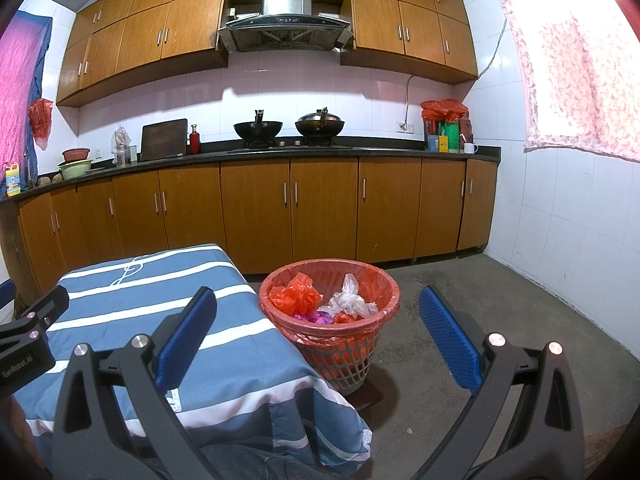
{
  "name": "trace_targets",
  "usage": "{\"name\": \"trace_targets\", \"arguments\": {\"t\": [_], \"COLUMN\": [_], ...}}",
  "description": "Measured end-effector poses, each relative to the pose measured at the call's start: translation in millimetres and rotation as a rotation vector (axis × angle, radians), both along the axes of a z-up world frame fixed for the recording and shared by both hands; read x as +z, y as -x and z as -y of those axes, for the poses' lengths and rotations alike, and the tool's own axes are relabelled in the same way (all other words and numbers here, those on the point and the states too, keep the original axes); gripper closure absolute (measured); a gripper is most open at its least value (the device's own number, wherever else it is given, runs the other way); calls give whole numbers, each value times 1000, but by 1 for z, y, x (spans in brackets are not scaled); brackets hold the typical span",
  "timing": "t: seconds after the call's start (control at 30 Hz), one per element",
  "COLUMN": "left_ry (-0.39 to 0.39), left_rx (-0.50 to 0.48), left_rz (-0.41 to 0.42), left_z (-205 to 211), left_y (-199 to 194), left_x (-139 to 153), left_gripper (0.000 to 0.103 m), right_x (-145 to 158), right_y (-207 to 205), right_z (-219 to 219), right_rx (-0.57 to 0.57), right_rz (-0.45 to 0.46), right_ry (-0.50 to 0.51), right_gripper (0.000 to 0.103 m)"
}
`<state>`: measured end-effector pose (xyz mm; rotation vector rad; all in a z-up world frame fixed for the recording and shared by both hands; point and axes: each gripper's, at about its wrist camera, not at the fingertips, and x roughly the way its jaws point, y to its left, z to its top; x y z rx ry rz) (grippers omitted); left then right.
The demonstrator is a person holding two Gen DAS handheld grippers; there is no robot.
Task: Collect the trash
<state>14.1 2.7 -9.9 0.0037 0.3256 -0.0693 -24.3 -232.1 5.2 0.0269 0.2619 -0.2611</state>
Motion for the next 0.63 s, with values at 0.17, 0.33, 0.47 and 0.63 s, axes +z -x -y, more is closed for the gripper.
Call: {"name": "trace_targets", "arguments": {"t": [0.17,0.33,0.47,0.63], "left_ry": [1,0,1,4], "left_rx": [0,-1,-1,-2], "left_rz": [0,1,-1,-4], "left_z": [0,-1,-2,-3], "left_y": [0,0,-1,-1], "left_x": [0,-1,-1,-3], "left_gripper": [2,2,2,2], "right_x": [-2,-2,-2,-2], "right_y": [-1,-1,0,-1], "right_z": [-6,-10,-10,-10], "right_rx": [1,2,1,1], "right_rz": [-4,-7,-7,-7], "right_ry": [-1,-5,-6,-7], "right_gripper": [4,4,4,4]}}
